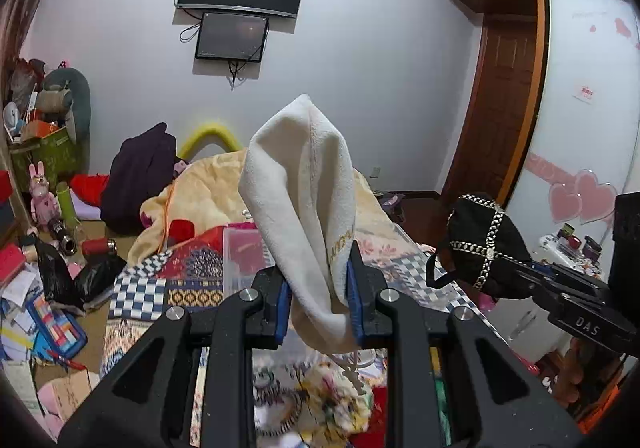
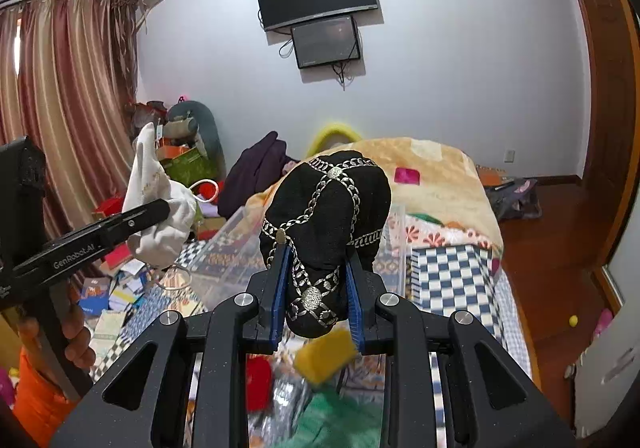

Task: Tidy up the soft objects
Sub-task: 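Lift the cream cloth and black hat and carry both over the clear box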

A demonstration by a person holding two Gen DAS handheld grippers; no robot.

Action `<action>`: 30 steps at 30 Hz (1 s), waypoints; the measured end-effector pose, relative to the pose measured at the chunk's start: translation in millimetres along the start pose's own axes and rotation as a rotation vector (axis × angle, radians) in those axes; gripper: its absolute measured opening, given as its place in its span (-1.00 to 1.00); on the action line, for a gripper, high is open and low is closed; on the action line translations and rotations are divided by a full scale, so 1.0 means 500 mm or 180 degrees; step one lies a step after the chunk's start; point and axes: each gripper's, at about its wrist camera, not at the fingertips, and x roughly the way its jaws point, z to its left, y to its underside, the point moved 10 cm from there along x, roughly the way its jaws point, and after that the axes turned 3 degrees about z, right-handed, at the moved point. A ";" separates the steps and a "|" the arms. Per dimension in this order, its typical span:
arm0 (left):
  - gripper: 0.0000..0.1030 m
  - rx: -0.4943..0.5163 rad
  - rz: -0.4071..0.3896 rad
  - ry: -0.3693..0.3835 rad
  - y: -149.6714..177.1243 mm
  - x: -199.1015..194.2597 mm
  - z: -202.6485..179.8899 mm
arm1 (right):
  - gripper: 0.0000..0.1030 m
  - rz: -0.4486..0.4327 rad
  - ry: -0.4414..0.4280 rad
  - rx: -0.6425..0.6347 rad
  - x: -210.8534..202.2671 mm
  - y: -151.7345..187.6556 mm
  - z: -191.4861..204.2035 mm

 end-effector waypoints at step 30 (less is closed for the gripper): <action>-0.52 0.0225 0.1204 -0.0291 0.120 0.284 0.034 | -0.52 0.1138 0.0072 -0.0217 0.221 0.078 -0.002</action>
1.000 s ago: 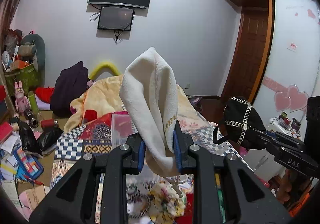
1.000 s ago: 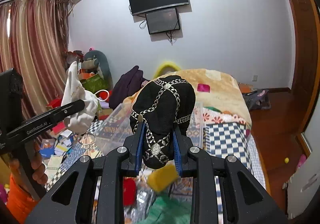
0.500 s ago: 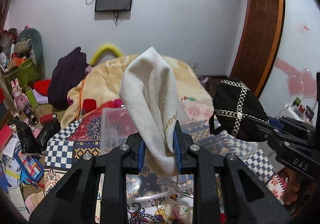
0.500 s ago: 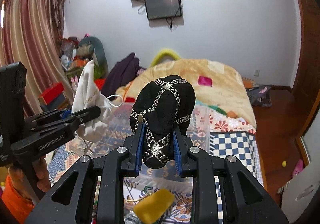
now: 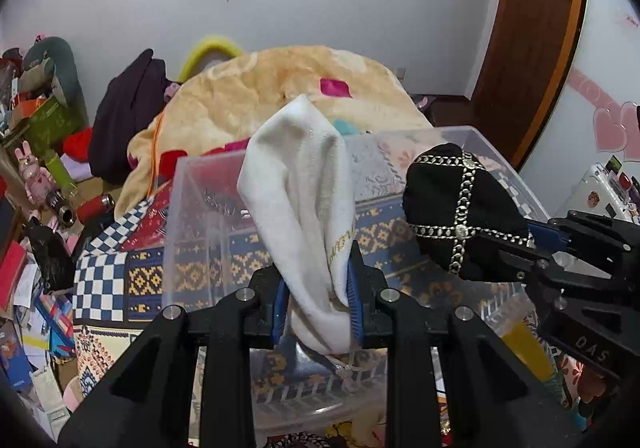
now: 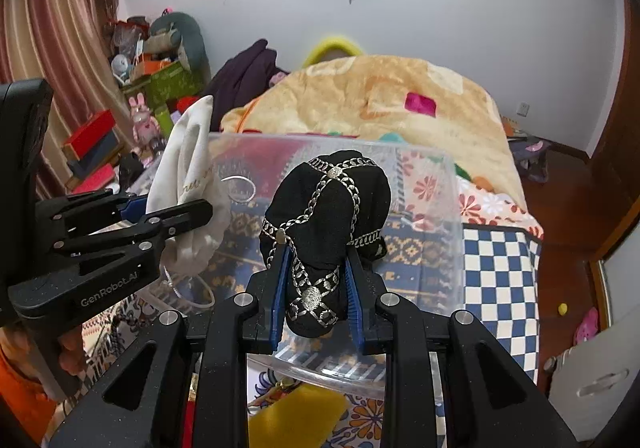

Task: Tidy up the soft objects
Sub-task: 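Open the left gripper over the box while the right gripper releases the hat inside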

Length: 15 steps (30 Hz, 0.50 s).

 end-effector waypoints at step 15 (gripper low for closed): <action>0.35 0.0068 -0.0319 -0.0013 -0.009 -0.087 -0.011 | -0.28 -0.0154 0.0025 -0.0050 -0.050 -0.011 -0.004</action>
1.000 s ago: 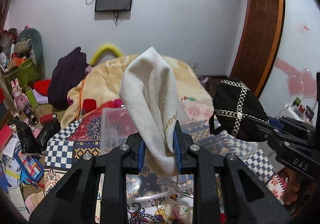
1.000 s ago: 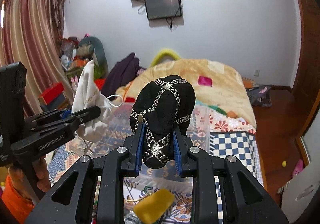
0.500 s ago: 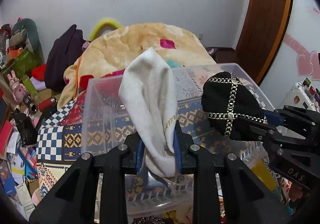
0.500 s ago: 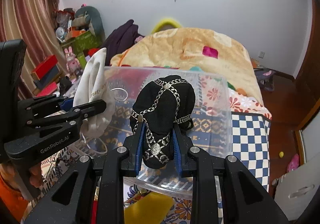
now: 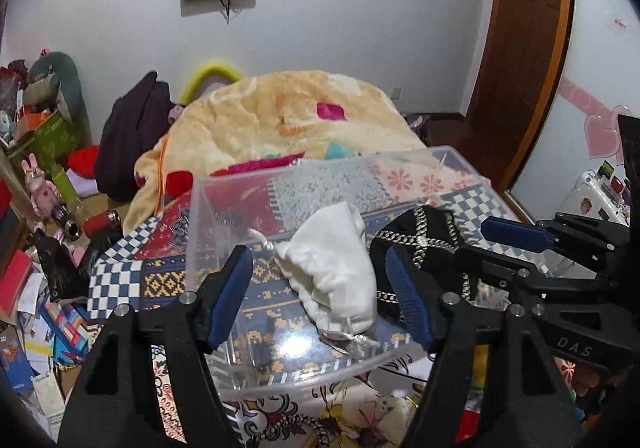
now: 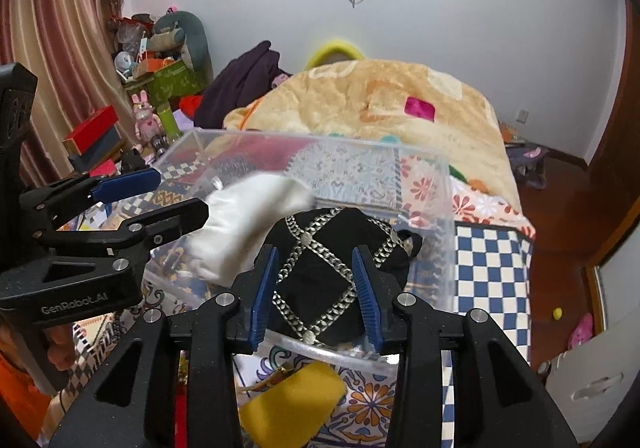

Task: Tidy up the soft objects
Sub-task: 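Open the left gripper over the box while the right gripper releases the hat inside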

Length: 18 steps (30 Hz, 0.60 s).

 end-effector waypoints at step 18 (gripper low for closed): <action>0.65 -0.0008 -0.0429 0.0124 0.018 -0.163 0.009 | 0.24 -0.0550 0.0041 0.0023 -0.131 0.015 -0.009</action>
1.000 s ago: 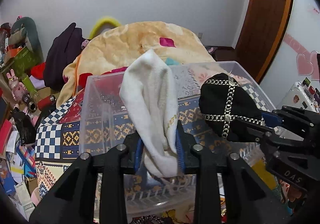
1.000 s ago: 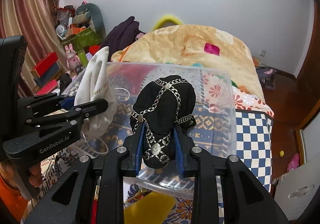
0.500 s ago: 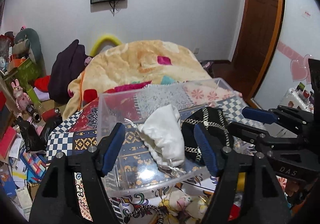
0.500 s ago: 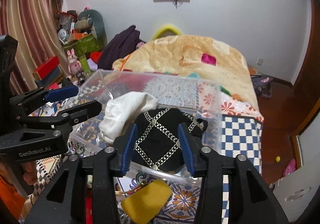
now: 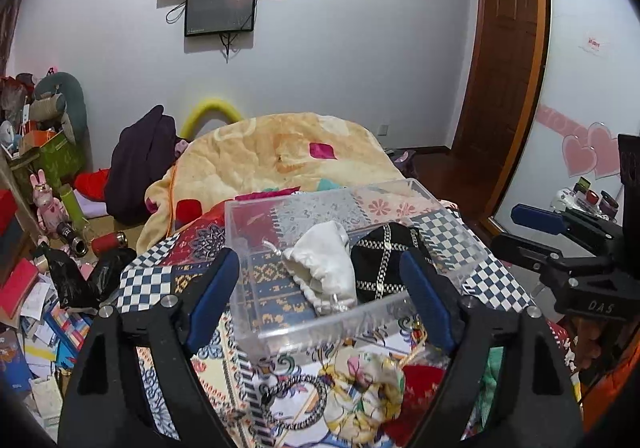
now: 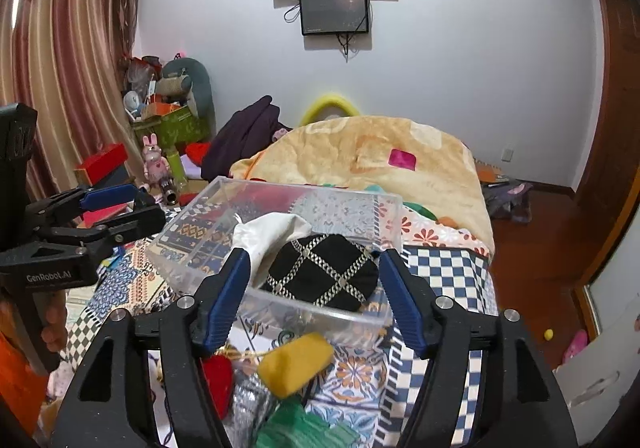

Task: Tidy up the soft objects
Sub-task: 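Open the left gripper over the box while the right gripper releases the hat inside, then grasp the beaded cord with the left gripper while the right gripper grasps the yellow sponge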

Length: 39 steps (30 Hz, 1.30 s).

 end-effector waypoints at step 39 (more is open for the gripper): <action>-0.19 -0.0227 0.0813 0.0077 0.282 0.081 0.030 | -0.34 0.0581 -0.0207 0.0056 0.078 0.179 0.038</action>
